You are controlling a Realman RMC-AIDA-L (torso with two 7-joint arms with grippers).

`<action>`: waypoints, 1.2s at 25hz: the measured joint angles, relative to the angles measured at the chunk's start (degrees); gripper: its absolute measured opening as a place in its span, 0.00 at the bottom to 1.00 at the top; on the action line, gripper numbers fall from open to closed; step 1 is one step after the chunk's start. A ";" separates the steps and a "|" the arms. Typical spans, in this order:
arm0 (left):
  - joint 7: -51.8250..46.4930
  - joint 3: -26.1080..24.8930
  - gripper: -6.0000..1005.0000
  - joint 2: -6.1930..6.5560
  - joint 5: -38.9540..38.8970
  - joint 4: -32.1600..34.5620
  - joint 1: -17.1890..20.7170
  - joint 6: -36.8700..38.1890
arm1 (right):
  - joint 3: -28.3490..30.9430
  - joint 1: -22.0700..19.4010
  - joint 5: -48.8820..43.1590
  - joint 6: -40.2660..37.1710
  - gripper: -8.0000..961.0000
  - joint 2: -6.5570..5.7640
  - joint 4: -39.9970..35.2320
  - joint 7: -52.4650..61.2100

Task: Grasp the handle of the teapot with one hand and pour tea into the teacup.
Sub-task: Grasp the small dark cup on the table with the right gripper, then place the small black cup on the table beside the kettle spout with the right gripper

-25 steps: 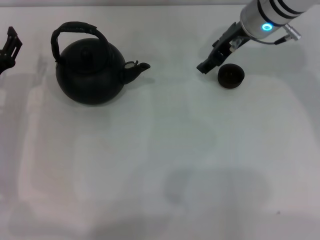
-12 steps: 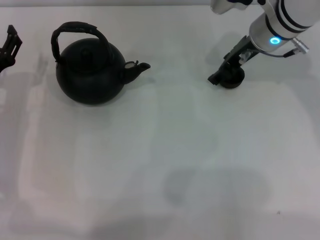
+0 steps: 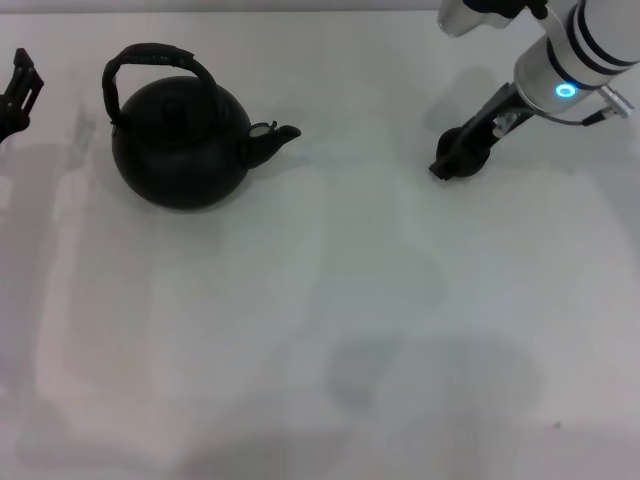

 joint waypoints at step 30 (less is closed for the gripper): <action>0.00 0.00 0.88 -0.19 0.00 -0.33 1.16 3.09 | -14.59 -1.02 5.71 -11.14 0.79 2.78 -15.02 0.67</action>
